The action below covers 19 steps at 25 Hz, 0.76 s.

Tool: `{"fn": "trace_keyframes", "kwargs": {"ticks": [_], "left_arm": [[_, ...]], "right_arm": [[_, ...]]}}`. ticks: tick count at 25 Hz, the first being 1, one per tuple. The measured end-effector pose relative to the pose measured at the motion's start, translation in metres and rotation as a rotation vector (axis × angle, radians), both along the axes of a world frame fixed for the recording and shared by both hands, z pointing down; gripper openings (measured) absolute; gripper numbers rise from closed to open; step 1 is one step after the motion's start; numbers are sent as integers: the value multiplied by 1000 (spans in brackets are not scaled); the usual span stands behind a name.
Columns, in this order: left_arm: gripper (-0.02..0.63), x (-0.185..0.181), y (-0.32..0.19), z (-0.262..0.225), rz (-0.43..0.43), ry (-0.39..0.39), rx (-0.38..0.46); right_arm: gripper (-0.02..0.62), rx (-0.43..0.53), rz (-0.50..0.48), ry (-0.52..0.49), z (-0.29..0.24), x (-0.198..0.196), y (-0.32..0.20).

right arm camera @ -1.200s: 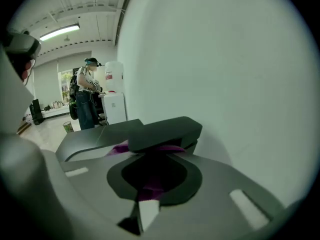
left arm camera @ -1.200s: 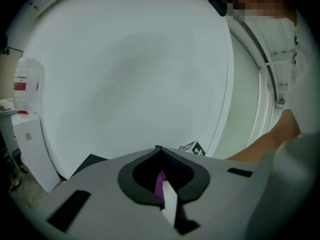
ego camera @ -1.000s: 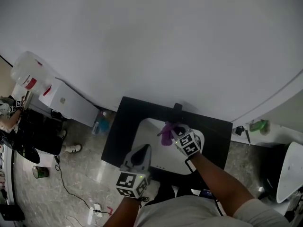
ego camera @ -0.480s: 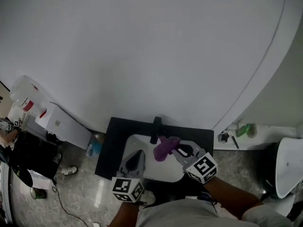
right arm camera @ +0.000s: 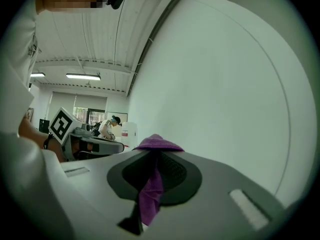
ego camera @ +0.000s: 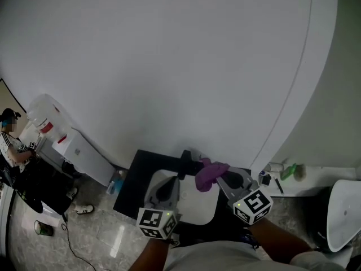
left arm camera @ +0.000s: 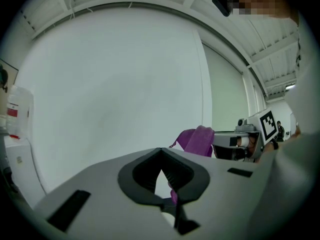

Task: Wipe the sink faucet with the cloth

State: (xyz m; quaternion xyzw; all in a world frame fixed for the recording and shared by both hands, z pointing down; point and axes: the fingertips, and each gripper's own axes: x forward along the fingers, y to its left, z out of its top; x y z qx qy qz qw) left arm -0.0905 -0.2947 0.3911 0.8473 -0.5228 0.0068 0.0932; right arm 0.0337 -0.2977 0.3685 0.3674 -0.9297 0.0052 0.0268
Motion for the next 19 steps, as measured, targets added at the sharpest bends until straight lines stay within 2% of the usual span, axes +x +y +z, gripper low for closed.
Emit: {"fn": "trace_keyframes", "kwargs": {"ticks": [2,19], "left_arm": [[6,5,1,-2,-6,20,-2],[6,25,6,-3,-24,23,-12]], "right_arm": [[23,-2,-5,0,1,3,3],[23,-19,-19,-8,2,19,13]]}}
